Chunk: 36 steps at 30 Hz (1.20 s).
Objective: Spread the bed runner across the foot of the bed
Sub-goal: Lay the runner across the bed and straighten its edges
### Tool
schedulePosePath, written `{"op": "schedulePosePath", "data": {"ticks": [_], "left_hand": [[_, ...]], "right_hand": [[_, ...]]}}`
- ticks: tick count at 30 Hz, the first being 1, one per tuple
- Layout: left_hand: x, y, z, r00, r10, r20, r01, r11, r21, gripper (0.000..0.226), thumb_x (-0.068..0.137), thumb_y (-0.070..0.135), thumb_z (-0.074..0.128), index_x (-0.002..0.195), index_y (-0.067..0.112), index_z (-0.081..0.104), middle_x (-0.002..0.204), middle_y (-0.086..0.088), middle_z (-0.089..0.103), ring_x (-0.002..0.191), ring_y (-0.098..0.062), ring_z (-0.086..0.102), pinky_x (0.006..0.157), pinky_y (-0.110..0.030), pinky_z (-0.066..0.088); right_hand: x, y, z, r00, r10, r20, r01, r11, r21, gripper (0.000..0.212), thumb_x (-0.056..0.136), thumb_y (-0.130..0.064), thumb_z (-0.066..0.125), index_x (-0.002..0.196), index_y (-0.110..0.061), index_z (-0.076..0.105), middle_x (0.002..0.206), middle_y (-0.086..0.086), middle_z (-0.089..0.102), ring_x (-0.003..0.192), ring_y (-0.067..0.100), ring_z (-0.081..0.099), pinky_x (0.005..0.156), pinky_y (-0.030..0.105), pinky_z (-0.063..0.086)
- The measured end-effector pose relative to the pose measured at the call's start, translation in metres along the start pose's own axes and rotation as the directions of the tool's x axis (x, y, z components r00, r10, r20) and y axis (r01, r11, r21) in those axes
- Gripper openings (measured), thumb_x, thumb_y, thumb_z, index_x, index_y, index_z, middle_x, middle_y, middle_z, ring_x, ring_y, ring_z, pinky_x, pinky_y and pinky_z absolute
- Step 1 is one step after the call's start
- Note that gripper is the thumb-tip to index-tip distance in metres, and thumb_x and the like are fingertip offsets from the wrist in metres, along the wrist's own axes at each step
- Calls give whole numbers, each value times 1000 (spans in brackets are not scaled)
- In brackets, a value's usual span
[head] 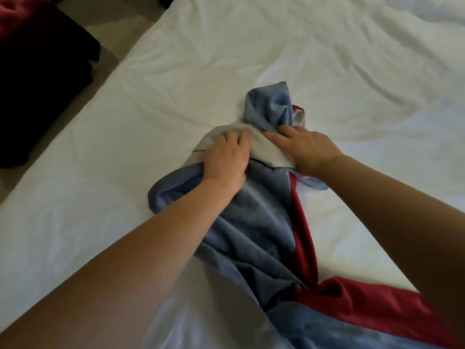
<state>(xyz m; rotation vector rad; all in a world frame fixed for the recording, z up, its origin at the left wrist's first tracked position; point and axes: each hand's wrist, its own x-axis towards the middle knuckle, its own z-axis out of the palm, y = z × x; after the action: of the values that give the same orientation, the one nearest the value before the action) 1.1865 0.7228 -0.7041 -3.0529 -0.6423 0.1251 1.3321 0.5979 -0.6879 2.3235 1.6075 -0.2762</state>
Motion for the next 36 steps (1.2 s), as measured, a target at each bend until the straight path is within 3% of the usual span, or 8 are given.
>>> {"op": "schedulePosePath", "data": {"ticks": [3, 6, 12, 16, 21, 29, 34, 36], "left_hand": [[12, -8, 0, 997, 59, -46, -53, 991, 124, 38, 74, 11, 69, 110, 11, 56, 90, -11, 61, 76, -29, 62, 50, -33, 43], [22, -20, -2, 994, 109, -3, -109, 992, 56, 32, 87, 3, 49, 118, 6, 46, 104, -16, 56, 92, -36, 58, 57, -36, 36], [15, -57, -10, 1000, 6, 14, -6, 1000, -6, 22, 89, 10, 52, 110, 8, 45, 103, -15, 55, 91, -36, 56, 61, -35, 35], [0, -117, -20, 991, -134, -19, 134, 991, -19, 16, 84, 6, 52, 99, 11, 48, 99, -13, 56, 92, -34, 54, 60, -36, 34], [-34, -190, -23, 963, -262, -65, 258, 964, -59, 8, 79, 8, 58, 81, 13, 51, 82, -7, 56, 72, -27, 51, 53, -33, 36], [-119, -284, 1, 836, -549, -31, 538, 828, -159, 13, 74, 3, 61, 73, 11, 50, 78, -16, 59, 72, -37, 58, 58, -37, 44], [-163, -331, 12, 692, -687, 221, 719, 681, -138, 9, 80, 7, 61, 90, 6, 60, 94, -21, 64, 87, -40, 61, 79, -45, 53], [-169, -326, 16, 697, -671, 251, 712, 688, -139, 18, 77, 13, 63, 94, 11, 58, 94, -17, 64, 87, -37, 61, 78, -43, 52]], "right_hand": [[0, 1, 7, 999, 11, -40, -11, 1000, 13, 82, 86, -29, 63, 150, -35, 12, 133, 4, 40, 121, 29, 45, 69, 35, 41], [1, 4, 5, 994, 14, -108, -13, 1000, 14, 57, 93, -28, 52, 147, -26, 30, 121, 7, 51, 113, 30, 50, 62, 34, 36], [30, -6, -16, 962, 82, -259, -51, 991, 125, 20, 85, -15, 57, 105, -13, 59, 92, 9, 63, 87, 33, 57, 55, 33, 38], [56, -27, -38, 958, 91, -273, -10, 959, 283, 28, 86, -14, 52, 112, -18, 61, 103, 6, 63, 94, 28, 57, 65, 34, 44], [107, -76, -72, 968, 231, -100, -120, 773, 623, 24, 84, -8, 51, 98, -11, 70, 98, 9, 67, 94, 28, 61, 79, 34, 47], [145, -163, -104, 976, 23, -216, 87, 870, 485, 29, 89, -11, 49, 111, -19, 66, 104, 3, 53, 107, 28, 56, 80, 32, 41], [142, -183, -86, 995, -83, -58, 100, 894, 437, 44, 84, -15, 53, 126, -28, 55, 126, 5, 58, 112, 30, 56, 89, 36, 46], [141, -194, -82, 993, -120, -4, 110, 890, 442, 43, 84, -24, 57, 127, -27, 54, 123, 4, 59, 111, 28, 57, 92, 38, 48]]}}
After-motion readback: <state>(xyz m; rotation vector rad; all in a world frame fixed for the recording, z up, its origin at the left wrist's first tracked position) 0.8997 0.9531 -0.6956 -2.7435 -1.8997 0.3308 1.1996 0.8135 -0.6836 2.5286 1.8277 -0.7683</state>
